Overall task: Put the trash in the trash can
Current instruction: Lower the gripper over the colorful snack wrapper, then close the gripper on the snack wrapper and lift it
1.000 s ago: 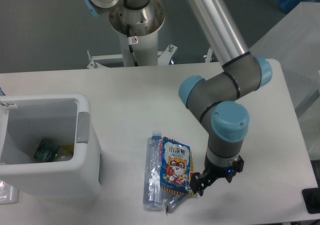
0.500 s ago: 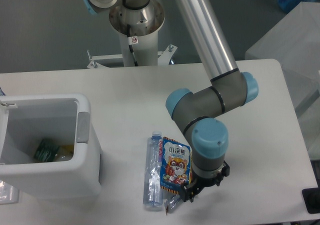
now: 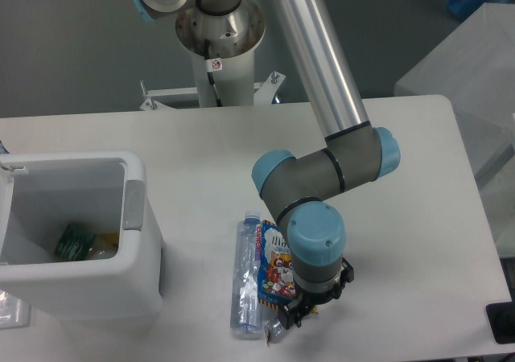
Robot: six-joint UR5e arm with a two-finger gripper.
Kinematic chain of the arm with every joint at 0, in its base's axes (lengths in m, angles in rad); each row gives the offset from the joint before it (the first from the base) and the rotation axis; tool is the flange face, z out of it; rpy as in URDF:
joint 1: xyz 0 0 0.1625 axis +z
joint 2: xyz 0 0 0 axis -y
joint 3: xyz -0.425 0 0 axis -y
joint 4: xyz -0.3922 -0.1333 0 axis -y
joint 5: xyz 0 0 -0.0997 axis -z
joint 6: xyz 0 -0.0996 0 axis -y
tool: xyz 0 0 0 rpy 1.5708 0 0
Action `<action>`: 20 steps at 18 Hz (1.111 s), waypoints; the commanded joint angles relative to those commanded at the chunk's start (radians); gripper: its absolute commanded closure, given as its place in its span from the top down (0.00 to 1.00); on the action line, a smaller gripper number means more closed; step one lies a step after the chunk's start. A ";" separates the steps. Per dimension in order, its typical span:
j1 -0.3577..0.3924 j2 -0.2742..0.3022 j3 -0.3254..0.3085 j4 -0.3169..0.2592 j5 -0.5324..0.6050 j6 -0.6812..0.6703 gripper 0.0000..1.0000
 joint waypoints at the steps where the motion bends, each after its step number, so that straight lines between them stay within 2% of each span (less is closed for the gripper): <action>1: -0.003 -0.002 0.002 0.000 0.002 -0.012 1.00; 8: -0.020 -0.015 0.000 0.000 0.003 -0.077 1.00; 15: -0.029 -0.011 -0.046 -0.005 0.017 -0.078 1.00; 20: -0.041 -0.006 -0.052 -0.005 0.023 -0.078 1.00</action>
